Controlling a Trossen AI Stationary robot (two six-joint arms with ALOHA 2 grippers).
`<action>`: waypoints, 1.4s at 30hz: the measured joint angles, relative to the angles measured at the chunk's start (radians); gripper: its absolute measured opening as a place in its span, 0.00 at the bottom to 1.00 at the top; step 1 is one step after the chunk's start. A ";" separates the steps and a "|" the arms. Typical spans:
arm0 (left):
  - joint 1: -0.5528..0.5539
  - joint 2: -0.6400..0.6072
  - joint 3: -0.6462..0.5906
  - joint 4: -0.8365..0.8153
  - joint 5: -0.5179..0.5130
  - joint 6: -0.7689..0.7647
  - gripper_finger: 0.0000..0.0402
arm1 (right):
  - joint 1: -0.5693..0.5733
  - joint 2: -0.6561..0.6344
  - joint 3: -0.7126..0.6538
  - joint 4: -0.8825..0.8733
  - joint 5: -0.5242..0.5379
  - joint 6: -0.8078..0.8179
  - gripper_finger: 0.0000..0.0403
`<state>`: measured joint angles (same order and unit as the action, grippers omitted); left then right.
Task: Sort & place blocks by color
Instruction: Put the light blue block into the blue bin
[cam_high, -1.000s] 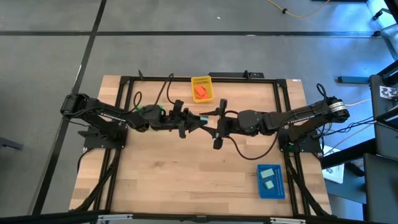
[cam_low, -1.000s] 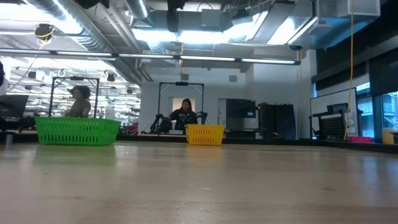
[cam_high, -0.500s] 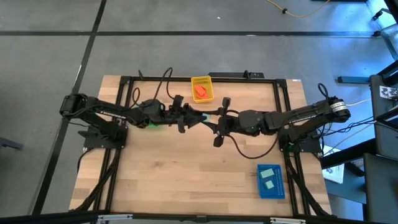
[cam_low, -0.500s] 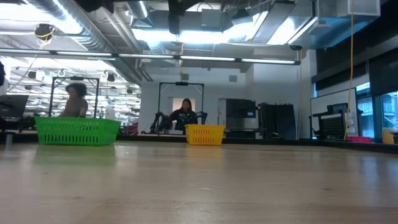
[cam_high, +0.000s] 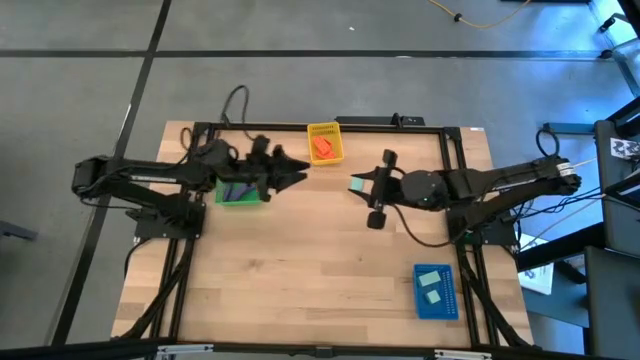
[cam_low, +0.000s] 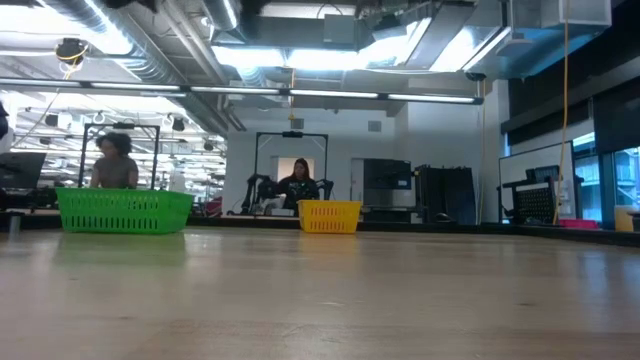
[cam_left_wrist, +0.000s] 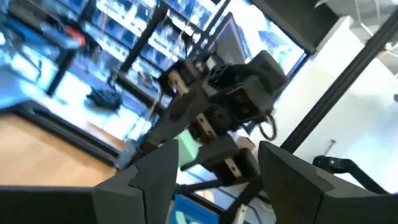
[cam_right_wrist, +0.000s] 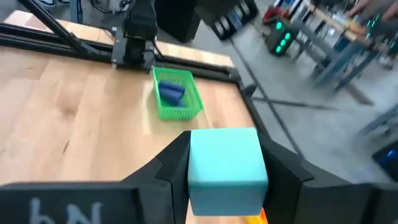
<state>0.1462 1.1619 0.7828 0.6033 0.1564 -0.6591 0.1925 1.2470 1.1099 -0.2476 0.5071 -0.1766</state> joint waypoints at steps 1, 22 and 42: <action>-0.006 -0.031 -0.023 0.002 -0.020 0.018 0.53 | 0.002 -0.012 -0.003 -0.018 0.000 0.027 0.35; -0.151 -0.379 -0.268 -0.004 -0.271 0.277 0.53 | 0.008 -0.070 -0.117 0.127 -0.114 0.230 0.35; -0.152 -0.378 -0.268 0.000 -0.319 0.371 0.53 | 0.356 -0.096 -0.035 -0.495 -0.614 1.052 0.35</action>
<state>-0.0055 0.7837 0.5144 0.6029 -0.1631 -0.2881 0.5483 1.1511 1.0753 -0.7425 -0.1069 0.8753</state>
